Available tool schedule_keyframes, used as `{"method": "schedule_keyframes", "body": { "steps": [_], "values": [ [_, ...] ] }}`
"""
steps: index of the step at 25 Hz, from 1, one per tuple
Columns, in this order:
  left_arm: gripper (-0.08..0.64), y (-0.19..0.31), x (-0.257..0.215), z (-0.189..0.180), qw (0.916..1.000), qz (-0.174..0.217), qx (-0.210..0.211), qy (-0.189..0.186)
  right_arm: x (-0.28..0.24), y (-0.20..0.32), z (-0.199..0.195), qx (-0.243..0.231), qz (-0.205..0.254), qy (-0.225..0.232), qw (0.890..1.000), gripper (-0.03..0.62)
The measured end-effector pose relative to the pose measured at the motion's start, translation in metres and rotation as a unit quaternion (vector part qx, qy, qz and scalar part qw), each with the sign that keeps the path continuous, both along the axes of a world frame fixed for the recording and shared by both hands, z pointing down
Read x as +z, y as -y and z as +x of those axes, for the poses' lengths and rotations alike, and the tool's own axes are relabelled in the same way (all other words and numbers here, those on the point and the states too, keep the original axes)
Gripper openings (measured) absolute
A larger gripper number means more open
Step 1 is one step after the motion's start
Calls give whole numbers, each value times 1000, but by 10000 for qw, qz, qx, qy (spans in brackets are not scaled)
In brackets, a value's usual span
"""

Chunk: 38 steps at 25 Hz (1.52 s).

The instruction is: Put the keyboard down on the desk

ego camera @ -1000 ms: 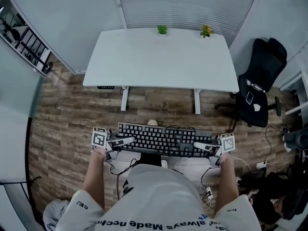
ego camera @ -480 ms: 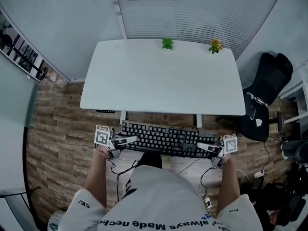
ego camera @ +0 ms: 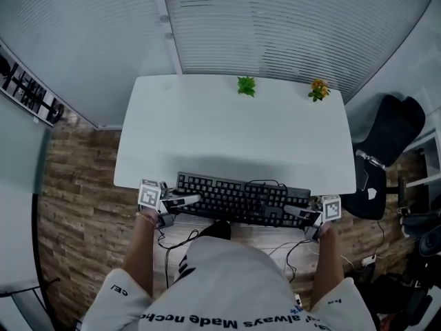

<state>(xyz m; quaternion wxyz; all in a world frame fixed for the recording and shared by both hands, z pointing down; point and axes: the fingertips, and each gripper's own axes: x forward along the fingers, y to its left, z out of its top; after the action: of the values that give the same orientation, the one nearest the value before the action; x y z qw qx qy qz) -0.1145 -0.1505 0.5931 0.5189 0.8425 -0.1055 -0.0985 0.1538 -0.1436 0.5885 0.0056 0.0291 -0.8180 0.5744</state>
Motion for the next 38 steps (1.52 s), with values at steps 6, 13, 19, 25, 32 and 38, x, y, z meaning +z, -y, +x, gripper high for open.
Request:
{"method": "schedule_keyframes", "body": {
  "steps": [6,13,19,25,32,38],
  "values": [
    [133,52,1,-12,10000,-58,-16,68,3,53,-12,16,-14,-24,10000,126],
    [133,97,8,-17,9996,-226,-131,95,6,107,-17,147,72,-89,9998,129],
    [135,117,13,-23,9991,-151,-322,219,12,128,-20,280,46,-111,9995,132],
    [154,128,25,-28,9965,-142,-600,559,23,144,-19,443,237,-437,9978,151],
    [249,154,44,-32,9824,98,-1298,1339,40,166,-16,799,311,-1021,9911,205],
    [302,171,62,-36,9676,112,-1676,1885,67,186,-6,1241,400,-1899,9731,287]
  ]
}}
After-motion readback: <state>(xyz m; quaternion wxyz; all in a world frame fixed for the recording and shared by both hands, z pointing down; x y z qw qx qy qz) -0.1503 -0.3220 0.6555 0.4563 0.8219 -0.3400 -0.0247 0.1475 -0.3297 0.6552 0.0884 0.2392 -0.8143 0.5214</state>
